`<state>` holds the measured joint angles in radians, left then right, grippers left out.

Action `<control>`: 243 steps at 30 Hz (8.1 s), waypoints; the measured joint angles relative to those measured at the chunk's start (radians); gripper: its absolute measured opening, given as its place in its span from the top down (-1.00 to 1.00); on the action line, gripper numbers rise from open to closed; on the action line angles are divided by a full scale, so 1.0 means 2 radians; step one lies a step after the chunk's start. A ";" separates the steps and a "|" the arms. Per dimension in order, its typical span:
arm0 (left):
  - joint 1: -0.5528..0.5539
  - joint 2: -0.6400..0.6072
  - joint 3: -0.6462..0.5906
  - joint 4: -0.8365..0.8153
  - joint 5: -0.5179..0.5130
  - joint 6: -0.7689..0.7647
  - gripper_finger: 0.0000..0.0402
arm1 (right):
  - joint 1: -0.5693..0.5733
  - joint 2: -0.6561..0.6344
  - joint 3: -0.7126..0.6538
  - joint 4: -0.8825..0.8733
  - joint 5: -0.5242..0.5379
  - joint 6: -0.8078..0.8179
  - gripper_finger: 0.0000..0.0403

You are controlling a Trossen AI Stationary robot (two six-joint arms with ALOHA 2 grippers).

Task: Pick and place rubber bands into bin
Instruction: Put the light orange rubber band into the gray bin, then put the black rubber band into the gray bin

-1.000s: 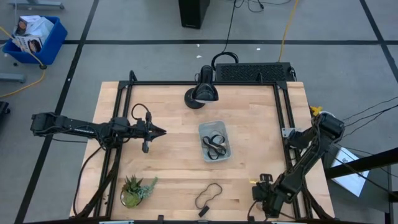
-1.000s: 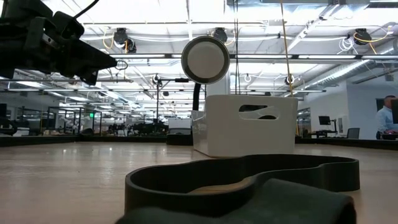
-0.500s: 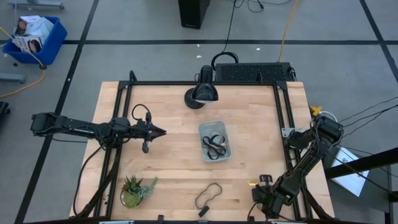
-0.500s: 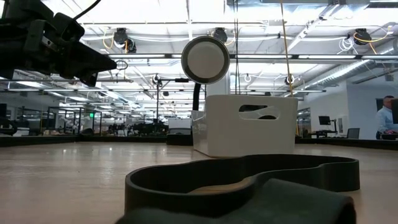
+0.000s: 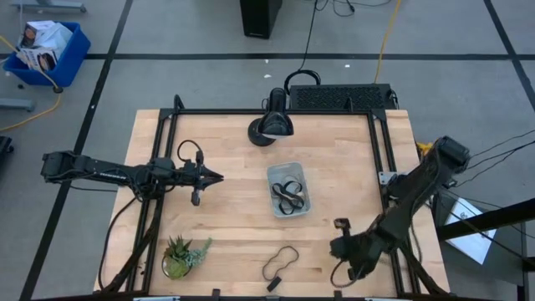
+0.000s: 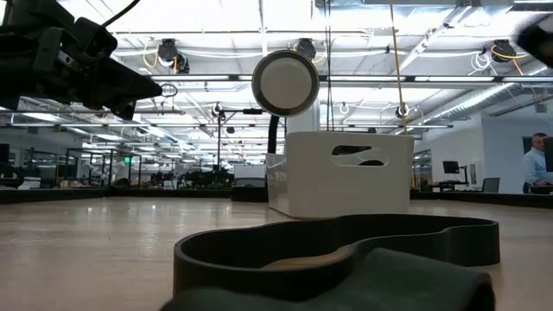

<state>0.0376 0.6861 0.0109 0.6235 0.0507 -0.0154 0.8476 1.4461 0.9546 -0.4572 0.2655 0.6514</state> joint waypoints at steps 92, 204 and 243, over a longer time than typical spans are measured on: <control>0.000 0.000 0.000 0.013 -0.053 0.120 0.77 | -0.454 -0.013 -0.178 0.423 -0.160 -0.315 0.51; -0.233 0.704 0.680 -0.367 -0.051 -0.176 -0.38 | -0.457 -0.603 -0.462 0.446 -0.173 -0.358 1.00; -0.219 0.707 0.678 -0.435 0.062 -0.103 0.97 | -0.458 -0.598 -0.462 0.452 -0.171 -0.392 1.00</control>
<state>-0.4003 2.0999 1.3660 -0.2466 0.1752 -0.2213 -0.0685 0.2508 0.0299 0.4466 -0.0761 -0.1329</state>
